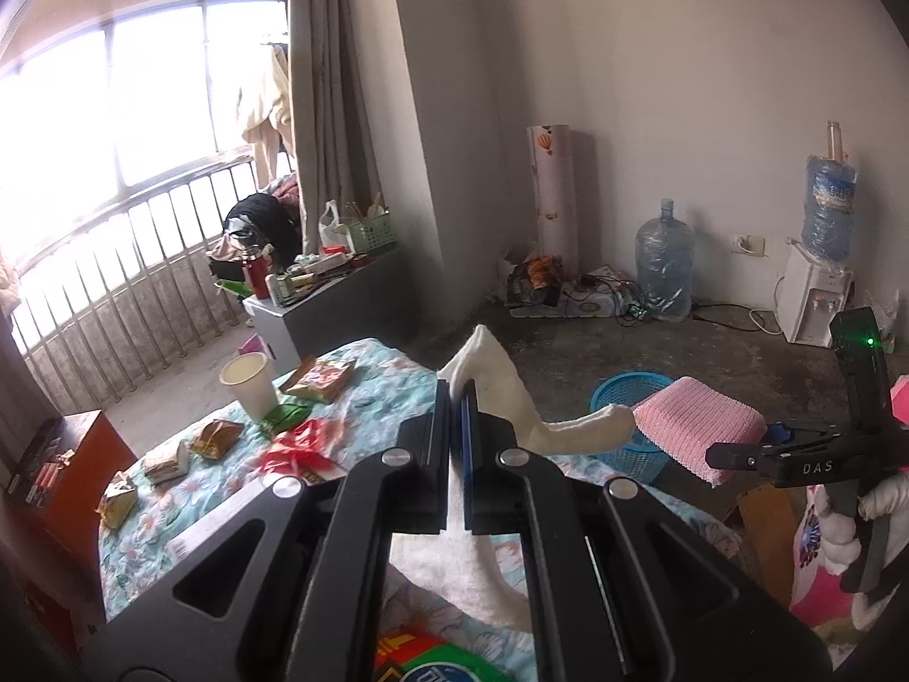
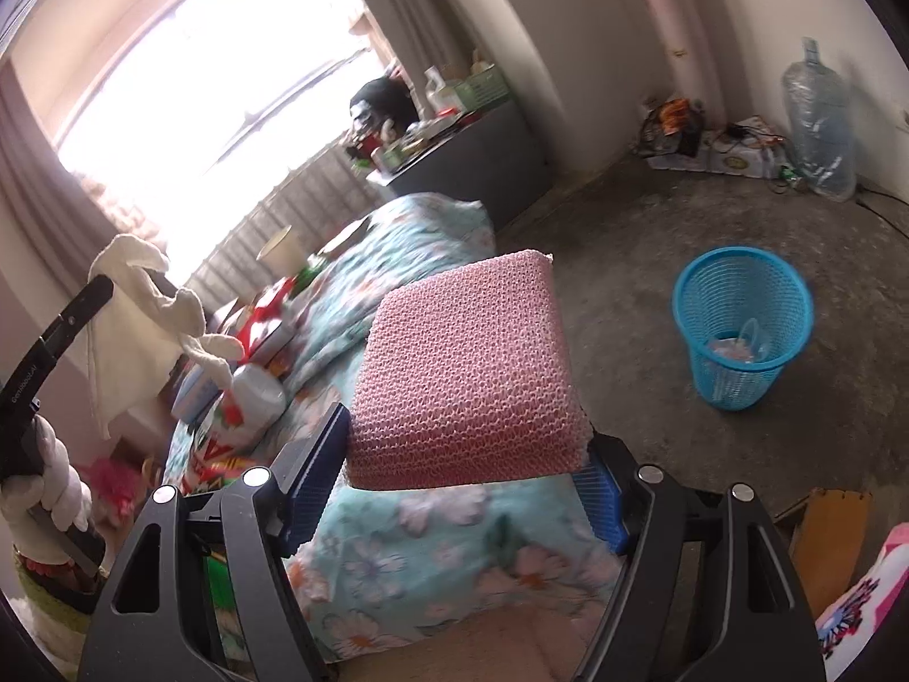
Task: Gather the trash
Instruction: 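Carry the glove and pink sponge in both tools over the blue wastebasket, then open both tools to drop the glove and sponge into the wastebasket, then move both open tools back toward the bed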
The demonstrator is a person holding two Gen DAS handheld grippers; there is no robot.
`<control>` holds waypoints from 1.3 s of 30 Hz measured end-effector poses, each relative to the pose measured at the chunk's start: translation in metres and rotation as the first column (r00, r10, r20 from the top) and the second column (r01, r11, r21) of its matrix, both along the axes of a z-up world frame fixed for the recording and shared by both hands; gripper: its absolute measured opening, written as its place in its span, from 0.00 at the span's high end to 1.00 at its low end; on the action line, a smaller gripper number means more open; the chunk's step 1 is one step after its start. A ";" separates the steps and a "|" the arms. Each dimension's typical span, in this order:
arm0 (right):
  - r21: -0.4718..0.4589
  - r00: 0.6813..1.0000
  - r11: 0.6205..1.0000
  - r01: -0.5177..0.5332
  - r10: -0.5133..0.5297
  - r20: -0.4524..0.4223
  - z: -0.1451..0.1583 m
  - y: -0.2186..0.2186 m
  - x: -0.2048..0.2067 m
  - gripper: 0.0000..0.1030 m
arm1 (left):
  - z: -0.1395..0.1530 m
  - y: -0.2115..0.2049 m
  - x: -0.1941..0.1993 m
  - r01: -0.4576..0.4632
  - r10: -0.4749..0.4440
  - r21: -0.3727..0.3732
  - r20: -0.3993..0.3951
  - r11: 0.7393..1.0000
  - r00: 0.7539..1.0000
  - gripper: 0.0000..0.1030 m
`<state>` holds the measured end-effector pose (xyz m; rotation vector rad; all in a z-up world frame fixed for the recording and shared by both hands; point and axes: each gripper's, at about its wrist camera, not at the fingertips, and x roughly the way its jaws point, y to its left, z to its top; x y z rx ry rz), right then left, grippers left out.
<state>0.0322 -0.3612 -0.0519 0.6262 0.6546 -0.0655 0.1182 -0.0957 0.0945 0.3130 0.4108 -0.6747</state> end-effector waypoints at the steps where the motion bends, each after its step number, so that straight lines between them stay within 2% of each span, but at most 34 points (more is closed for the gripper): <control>1: -0.003 1.000 1.000 0.023 -0.023 0.000 0.000 -0.008 -0.005 0.30 | 0.000 -0.010 0.004 0.016 -0.016 0.001 -0.016 1.000 1.000 0.98; 6: 0.003 0.986 0.986 0.165 -0.165 -0.018 -0.013 -0.057 -0.030 0.30 | -0.002 -0.082 0.026 0.140 -0.137 0.018 -0.093 0.990 0.986 0.98; 8: -0.027 0.968 0.969 0.245 -0.246 -0.047 -0.022 -0.079 -0.040 0.30 | -0.007 -0.119 0.035 0.190 -0.184 0.033 -0.124 0.981 0.975 0.98; 12: -0.062 0.921 0.926 0.371 -0.376 -0.106 -0.041 -0.118 -0.050 0.30 | -0.032 -0.216 0.063 0.302 -0.277 0.073 -0.239 0.951 0.931 0.98; 14: -0.050 0.894 0.903 0.426 -0.429 -0.131 -0.055 -0.142 -0.050 0.30 | -0.050 -0.258 0.078 0.341 -0.298 0.093 -0.310 0.935 0.903 0.98; 15: -0.030 0.886 0.896 0.443 -0.443 -0.141 -0.062 -0.151 -0.050 0.30 | -0.065 -0.286 0.088 0.358 -0.301 0.104 -0.359 0.928 0.883 0.98; 17: 0.014 0.866 0.877 0.481 -0.473 -0.161 -0.078 -0.175 -0.046 0.30 | -0.093 -0.326 0.102 0.364 -0.280 0.138 -0.414 0.921 0.866 0.98; 21: 0.015 0.853 0.872 0.489 -0.475 -0.214 -0.112 -0.212 -0.019 0.30 | -0.154 -0.403 0.133 0.360 -0.205 0.208 -0.529 0.910 0.824 0.98; 24: 0.020 0.851 0.878 0.479 -0.459 -0.255 -0.138 -0.235 0.006 0.30 | -0.189 -0.444 0.152 0.347 -0.168 0.228 -0.562 0.910 0.810 0.98; 28: 0.008 0.863 0.900 0.435 -0.415 -0.290 -0.173 -0.260 0.046 0.29 | -0.223 -0.483 0.169 0.337 -0.163 0.199 -0.588 0.920 0.793 0.98; 30: 0.003 0.868 0.914 0.406 -0.384 -0.314 -0.193 -0.270 0.070 0.26 | -0.239 -0.502 0.174 0.332 -0.169 0.172 -0.598 0.927 0.784 0.88; 31: -0.002 0.864 0.918 0.397 -0.375 -0.337 -0.208 -0.277 0.082 0.22 | -0.247 -0.508 0.175 0.318 -0.152 0.182 -0.597 0.931 0.788 0.64; 32: -0.009 0.854 0.917 0.399 -0.375 -0.361 -0.222 -0.282 0.091 0.21 | -0.253 -0.514 0.178 0.294 -0.129 0.193 -0.589 0.936 0.798 0.50; 33: -0.013 0.841 0.914 0.405 -0.379 -0.385 -0.238 -0.287 0.099 0.21 | -0.259 -0.520 0.179 0.268 -0.117 0.188 -0.573 0.945 0.811 0.50; 35: 0.014 0.823 0.904 0.426 -0.382 -0.420 -0.257 -0.289 0.103 0.21 | -0.263 -0.521 0.180 0.250 -0.104 0.186 -0.566 0.950 0.818 0.47; 36: 0.033 0.811 0.895 0.445 -0.387 -0.439 -0.266 -0.291 0.101 0.21 | -0.264 -0.520 0.180 0.239 -0.092 0.189 -0.569 0.953 0.817 0.46; 39: 0.062 0.813 0.878 0.475 -0.411 -0.412 -0.266 -0.285 0.088 0.21 | -0.258 -0.504 0.182 0.235 -0.099 0.159 -0.590 0.959 0.802 0.46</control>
